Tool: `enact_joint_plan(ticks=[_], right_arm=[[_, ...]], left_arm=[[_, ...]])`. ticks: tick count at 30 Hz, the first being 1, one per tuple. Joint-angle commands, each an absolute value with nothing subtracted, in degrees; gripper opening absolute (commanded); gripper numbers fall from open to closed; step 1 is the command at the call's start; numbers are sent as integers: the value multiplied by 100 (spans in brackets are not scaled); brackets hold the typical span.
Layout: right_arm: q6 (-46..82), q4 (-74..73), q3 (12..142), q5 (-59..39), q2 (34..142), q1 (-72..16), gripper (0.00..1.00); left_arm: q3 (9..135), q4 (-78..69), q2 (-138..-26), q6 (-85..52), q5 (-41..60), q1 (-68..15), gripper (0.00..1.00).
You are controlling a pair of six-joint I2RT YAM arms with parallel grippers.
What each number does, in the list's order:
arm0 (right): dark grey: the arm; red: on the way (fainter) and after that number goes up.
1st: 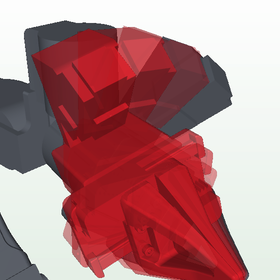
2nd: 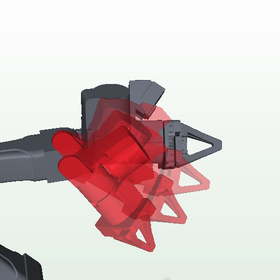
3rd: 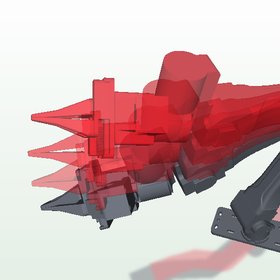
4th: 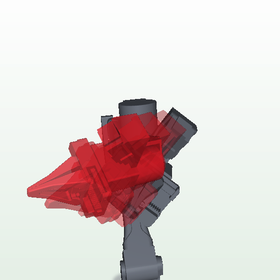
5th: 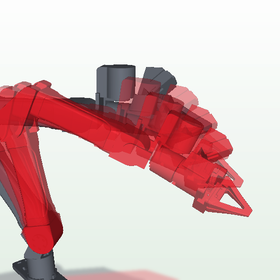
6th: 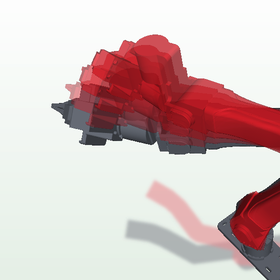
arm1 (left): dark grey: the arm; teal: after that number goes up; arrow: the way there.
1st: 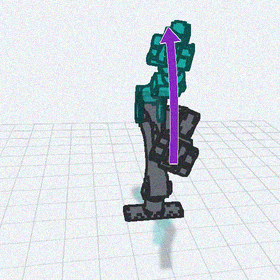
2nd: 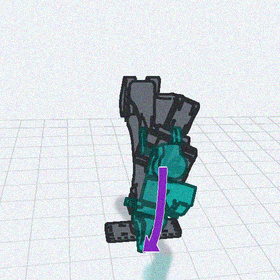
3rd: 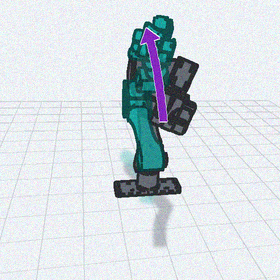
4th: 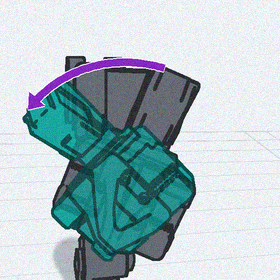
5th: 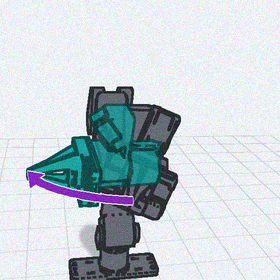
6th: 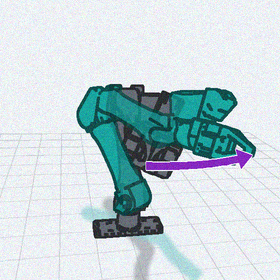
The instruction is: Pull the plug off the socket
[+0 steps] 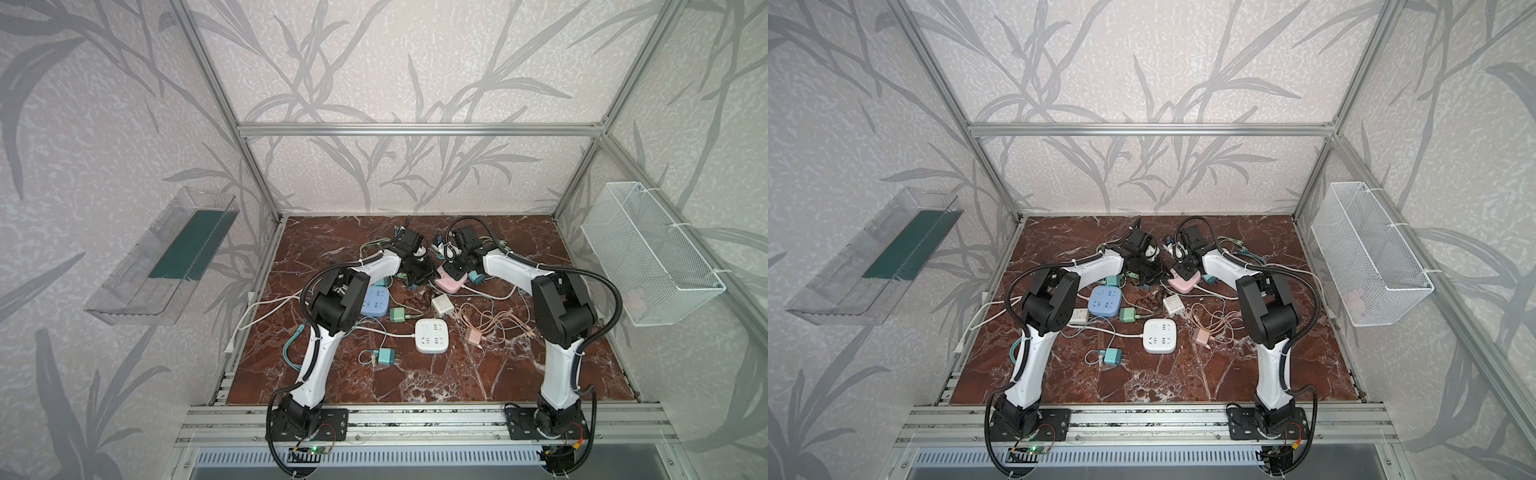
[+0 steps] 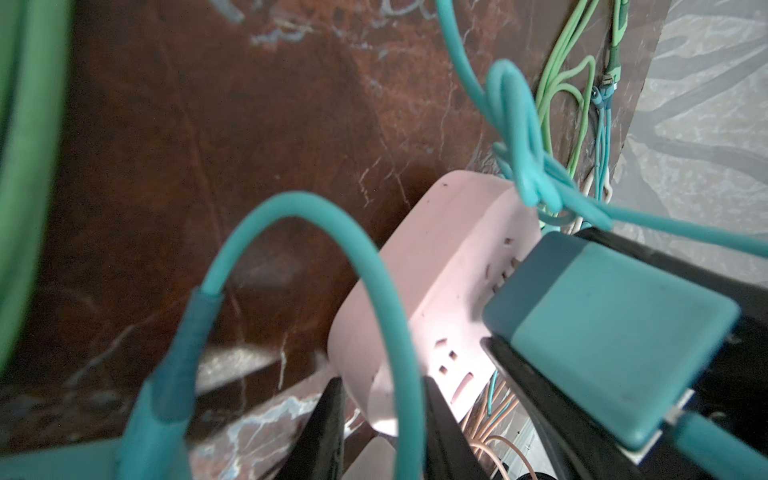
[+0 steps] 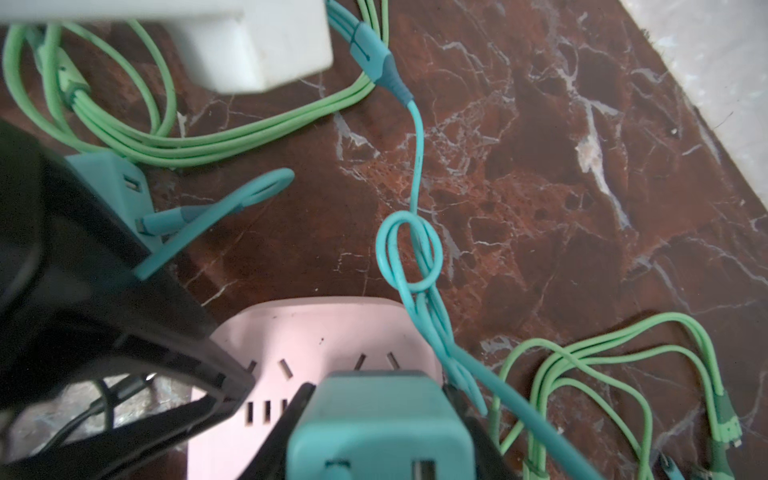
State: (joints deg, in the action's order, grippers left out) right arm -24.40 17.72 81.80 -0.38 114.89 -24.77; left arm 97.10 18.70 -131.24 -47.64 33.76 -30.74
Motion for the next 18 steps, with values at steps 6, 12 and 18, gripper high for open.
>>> enact_joint_plan(ticks=[6, 12, 18], right_arm=[[-2347, 1667, 8111, -199, 11367, -2769, 11], [-2114, 1748, 8325, -722, 11283, -2598, 11], [-1736, 1786, 8420, -1171, 11220, -2328, 12]], left_arm=[[9457, 2448, -13733, -4856, 2831, -3174, 30], [9431, 2486, -13729, -4837, 2770, -3178, 30], [9414, 2538, -13712, -4793, 2675, -3174, 30]])
